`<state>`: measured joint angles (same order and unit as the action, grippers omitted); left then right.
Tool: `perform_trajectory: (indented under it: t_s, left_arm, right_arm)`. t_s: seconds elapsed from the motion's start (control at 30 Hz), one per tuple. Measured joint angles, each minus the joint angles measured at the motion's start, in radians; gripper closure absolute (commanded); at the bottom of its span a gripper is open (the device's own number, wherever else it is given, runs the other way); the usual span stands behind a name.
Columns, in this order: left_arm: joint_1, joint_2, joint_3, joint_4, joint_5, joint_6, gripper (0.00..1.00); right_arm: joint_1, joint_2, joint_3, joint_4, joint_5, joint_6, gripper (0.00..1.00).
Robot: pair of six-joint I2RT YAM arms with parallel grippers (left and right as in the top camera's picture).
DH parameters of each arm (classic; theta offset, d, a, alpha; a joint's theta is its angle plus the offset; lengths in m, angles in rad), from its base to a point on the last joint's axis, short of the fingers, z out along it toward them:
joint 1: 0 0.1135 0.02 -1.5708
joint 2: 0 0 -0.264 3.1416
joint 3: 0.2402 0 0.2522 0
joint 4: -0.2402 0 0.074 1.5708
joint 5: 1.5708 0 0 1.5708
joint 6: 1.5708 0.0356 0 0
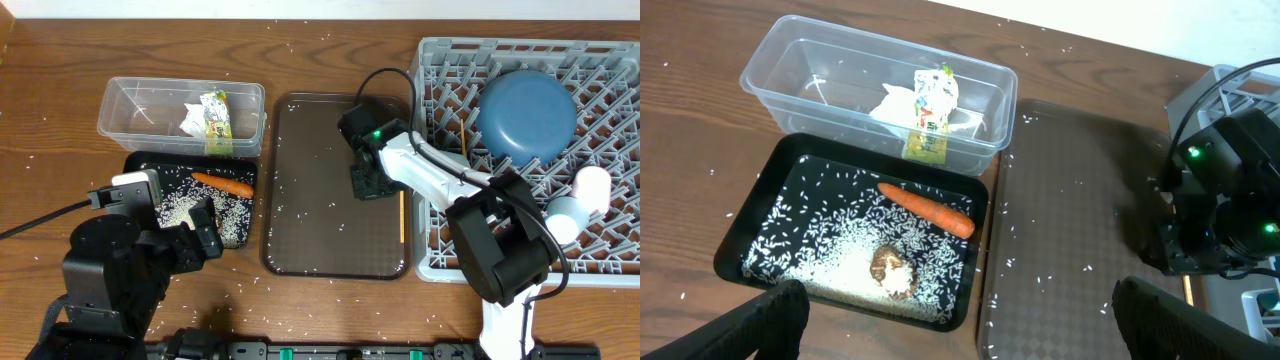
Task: Sort waste into correct bins and load items into the dishwasher rack
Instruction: 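Close the right gripper on the wooden chopsticks and lift them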
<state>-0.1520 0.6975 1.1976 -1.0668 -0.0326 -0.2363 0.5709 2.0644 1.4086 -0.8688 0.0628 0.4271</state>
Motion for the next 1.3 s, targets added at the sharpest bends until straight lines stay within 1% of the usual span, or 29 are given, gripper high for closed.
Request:
perform_trajectory:
  t_s: [0.03,0.07,0.13,0.2,0.3,0.43,0.67,1.0,1.1,1.17,1.3]
  left_arm:
    - [0.0,0.0,0.0,0.0,0.0,0.0,0.02]
    - [0.0,0.0,0.0,0.0,0.0,0.0,0.02]
    - [0.0,0.0,0.0,0.0,0.0,0.0,0.02]
    - [0.0,0.0,0.0,0.0,0.0,0.0,0.02]
    - [0.0,0.0,0.0,0.0,0.0,0.0,0.02]
    - [0.0,0.0,0.0,0.0,0.0,0.0,0.02]
    - [0.0,0.0,0.0,0.0,0.0,0.0,0.02]
    - [0.0,0.0,0.0,0.0,0.0,0.0,0.02]
    - [0.0,0.0,0.0,0.0,0.0,0.0,0.02]
    - [0.0,0.0,0.0,0.0,0.0,0.0,0.02]
    - [0.0,0.0,0.0,0.0,0.0,0.0,0.02]
  right_arm:
    - [0.001,-0.002,0.0,0.003,-0.015,-0.014,0.66]
    - [0.002,-0.003,0.0,0.003,-0.027,-0.02,0.59]
    - [0.002,-0.005,0.0,-0.004,-0.037,-0.029,0.55]
    - [0.003,-0.008,-0.001,-0.025,-0.023,-0.014,0.47]
    - [0.002,-0.016,-0.006,-0.067,0.046,0.029,0.41]
    - [-0.006,-0.018,-0.007,-0.072,0.114,0.061,0.39]
    - [-0.023,-0.017,-0.007,-0.061,0.135,0.078,0.41]
    - [-0.025,-0.007,-0.01,-0.017,0.079,0.084,0.53]
    - [-0.029,-0.007,-0.01,-0.013,0.064,0.076,0.53]
    - [-0.028,-0.007,-0.01,-0.016,0.065,0.073,0.49]
    - [-0.028,-0.008,-0.009,-0.039,0.074,0.083,0.47]
